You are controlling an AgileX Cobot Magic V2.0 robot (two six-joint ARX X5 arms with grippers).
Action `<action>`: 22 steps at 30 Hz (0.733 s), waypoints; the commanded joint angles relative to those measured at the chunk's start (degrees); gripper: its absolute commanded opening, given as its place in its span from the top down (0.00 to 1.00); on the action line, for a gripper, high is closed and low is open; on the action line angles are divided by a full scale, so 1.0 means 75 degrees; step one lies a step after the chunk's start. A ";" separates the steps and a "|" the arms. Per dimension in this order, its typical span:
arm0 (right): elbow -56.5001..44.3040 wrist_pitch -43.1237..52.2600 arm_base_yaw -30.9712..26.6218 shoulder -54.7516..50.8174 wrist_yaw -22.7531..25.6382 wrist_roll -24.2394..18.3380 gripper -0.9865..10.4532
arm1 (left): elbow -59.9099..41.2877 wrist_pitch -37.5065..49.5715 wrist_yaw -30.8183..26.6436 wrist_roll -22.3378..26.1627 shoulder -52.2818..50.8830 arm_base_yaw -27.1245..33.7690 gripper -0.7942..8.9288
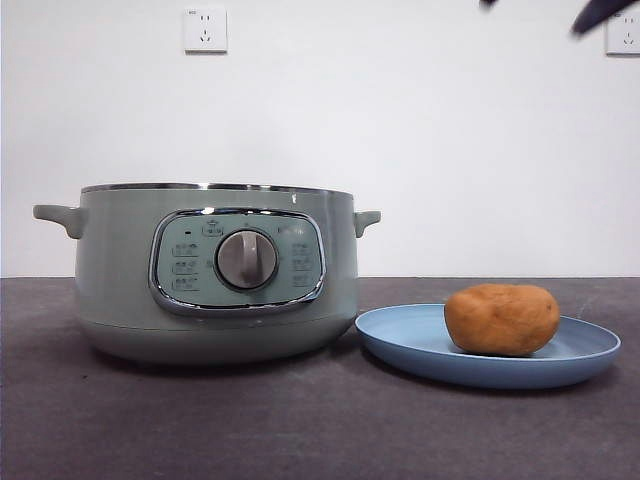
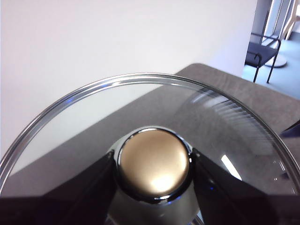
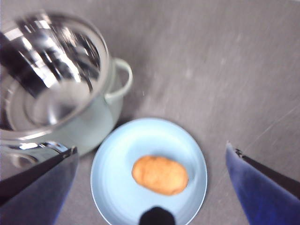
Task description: Take the potato out from the steamer,put the potato on the plate,close the lid
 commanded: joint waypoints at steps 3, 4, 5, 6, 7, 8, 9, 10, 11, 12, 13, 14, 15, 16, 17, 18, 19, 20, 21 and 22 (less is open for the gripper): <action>-0.0058 -0.0012 0.0000 -0.0973 0.0035 0.0087 0.39 | 0.0061 0.0358 0.0041 0.0029 0.0396 0.0006 0.93; -0.0058 -0.0012 0.0000 -0.1134 0.0035 0.0131 0.39 | 0.0029 0.0385 0.0047 0.0029 0.0466 0.0006 0.93; -0.0058 -0.0012 0.0000 -0.1309 0.0038 0.0184 0.39 | -0.0032 0.0431 0.0052 0.0029 0.0551 0.0006 0.93; -0.0058 -0.0012 0.0000 -0.1457 0.0038 0.0195 0.39 | -0.0152 0.0510 0.0050 0.0026 0.0597 0.0006 0.93; -0.0058 -0.0012 0.0000 -0.1574 0.0044 0.0195 0.39 | -0.0291 0.0609 0.0052 0.0000 0.0624 0.0003 0.93; -0.0058 -0.0015 0.0000 -0.1696 0.0067 0.0195 0.39 | -0.0493 0.0729 0.0055 -0.0038 0.0635 0.0003 0.93; -0.0058 -0.0017 0.0000 -0.1801 0.0087 0.0195 0.39 | -0.0749 0.0906 0.0061 -0.0090 0.0635 0.0003 0.93; -0.0058 -0.0026 0.0000 -0.1883 0.0149 0.0198 0.39 | -0.0979 0.1072 0.0096 -0.0175 0.0635 0.0006 0.93; -0.0058 -0.0050 0.0000 -0.1958 0.0277 0.0195 0.39 | -0.1268 0.1265 0.0154 -0.0259 0.0632 0.0006 0.93; -0.0058 -0.0085 0.0000 -0.2017 0.0434 0.0192 0.39 | -0.1545 0.1445 0.0213 -0.0312 0.0632 0.0006 0.93; -0.0058 -0.0131 0.0000 -0.2052 0.0527 0.0187 0.39 | -0.1763 0.1550 0.0198 -0.0370 0.0632 0.0006 0.93; -0.0058 -0.0198 0.0000 -0.2078 0.0632 0.0189 0.39 | -0.1999 0.1635 0.0175 -0.0379 0.0632 0.0012 0.93; -0.0058 -0.0268 0.0000 -0.2087 0.0662 0.0189 0.39 | -0.2232 0.1734 0.0175 -0.0382 0.0632 0.0012 0.93; -0.0058 -0.0332 0.0000 -0.2087 0.0656 0.0189 0.39 | -0.2430 0.1836 0.0175 -0.0385 0.0632 0.0012 0.93; -0.0058 -0.0402 0.0000 -0.2087 0.0659 0.0189 0.39 | -0.2643 0.1958 0.0172 -0.0388 0.0629 0.0012 0.93; -0.0058 -0.0452 0.0000 -0.2081 0.0664 0.0189 0.39 | -0.2806 0.2052 0.0172 -0.0388 0.0629 0.0012 0.93; -0.0058 -0.0495 0.0000 -0.2078 0.0685 0.0189 0.39 | -0.2993 0.2186 0.0172 -0.0391 0.0629 0.0012 0.93; -0.0058 -0.0519 0.0000 -0.2069 0.0729 0.0189 0.39 | -0.3159 0.2323 0.0181 -0.0396 0.0629 0.0009 0.93; -0.0058 -0.0530 0.0000 -0.2063 0.0828 0.0187 0.39 | -0.3346 0.2468 0.0178 -0.0402 0.0629 0.0006 0.93; -0.0058 -0.0545 0.0000 -0.2063 0.0874 0.0187 0.39 | -0.3544 0.2632 0.0178 -0.0414 0.0629 0.0006 0.93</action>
